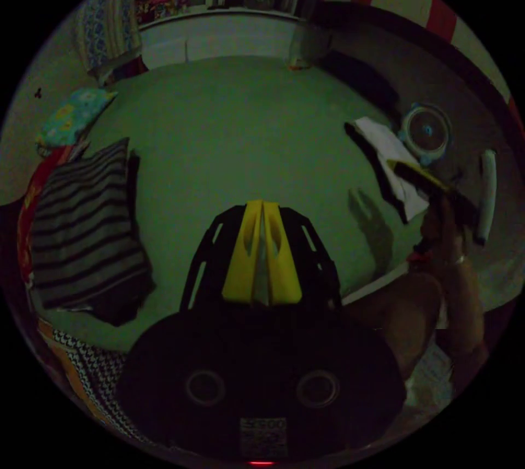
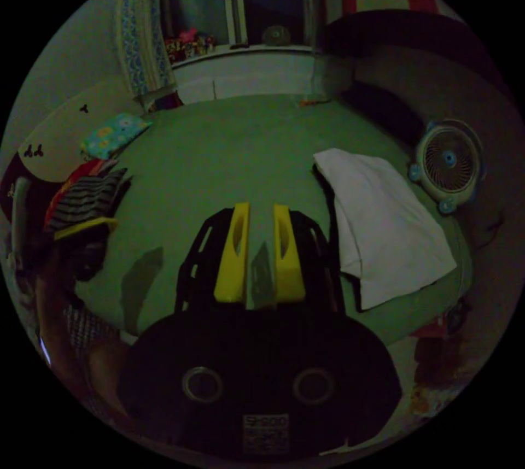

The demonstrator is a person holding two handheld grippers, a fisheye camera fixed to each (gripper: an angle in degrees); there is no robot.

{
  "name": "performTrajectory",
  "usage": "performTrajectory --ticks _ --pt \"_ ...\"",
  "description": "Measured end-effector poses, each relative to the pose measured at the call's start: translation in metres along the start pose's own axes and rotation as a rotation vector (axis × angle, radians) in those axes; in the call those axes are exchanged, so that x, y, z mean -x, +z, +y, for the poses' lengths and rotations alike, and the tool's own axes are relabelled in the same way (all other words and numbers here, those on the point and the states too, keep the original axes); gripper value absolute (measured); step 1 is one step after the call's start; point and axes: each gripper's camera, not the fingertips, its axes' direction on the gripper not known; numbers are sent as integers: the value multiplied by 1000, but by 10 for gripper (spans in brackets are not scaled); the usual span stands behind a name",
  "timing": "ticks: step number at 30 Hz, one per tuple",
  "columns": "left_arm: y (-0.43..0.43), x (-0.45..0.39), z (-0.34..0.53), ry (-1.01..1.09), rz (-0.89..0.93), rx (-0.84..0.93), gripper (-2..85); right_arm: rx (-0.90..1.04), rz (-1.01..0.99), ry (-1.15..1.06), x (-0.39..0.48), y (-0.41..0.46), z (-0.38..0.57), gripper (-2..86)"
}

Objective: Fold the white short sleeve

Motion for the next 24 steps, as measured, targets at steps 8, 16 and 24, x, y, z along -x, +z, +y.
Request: performTrajectory --ticks 8,16,24 --pt "97 -73 -67 82 11 73 -3 62 37 127 -44 24 -23 91" --pt "164 -114 -121 102 72 92 -4 -6 265 -4 -97 5 -42 130" --pt "223 -153 -161 217 81 122 -3 188 276 -68 -137 51 -53 165"
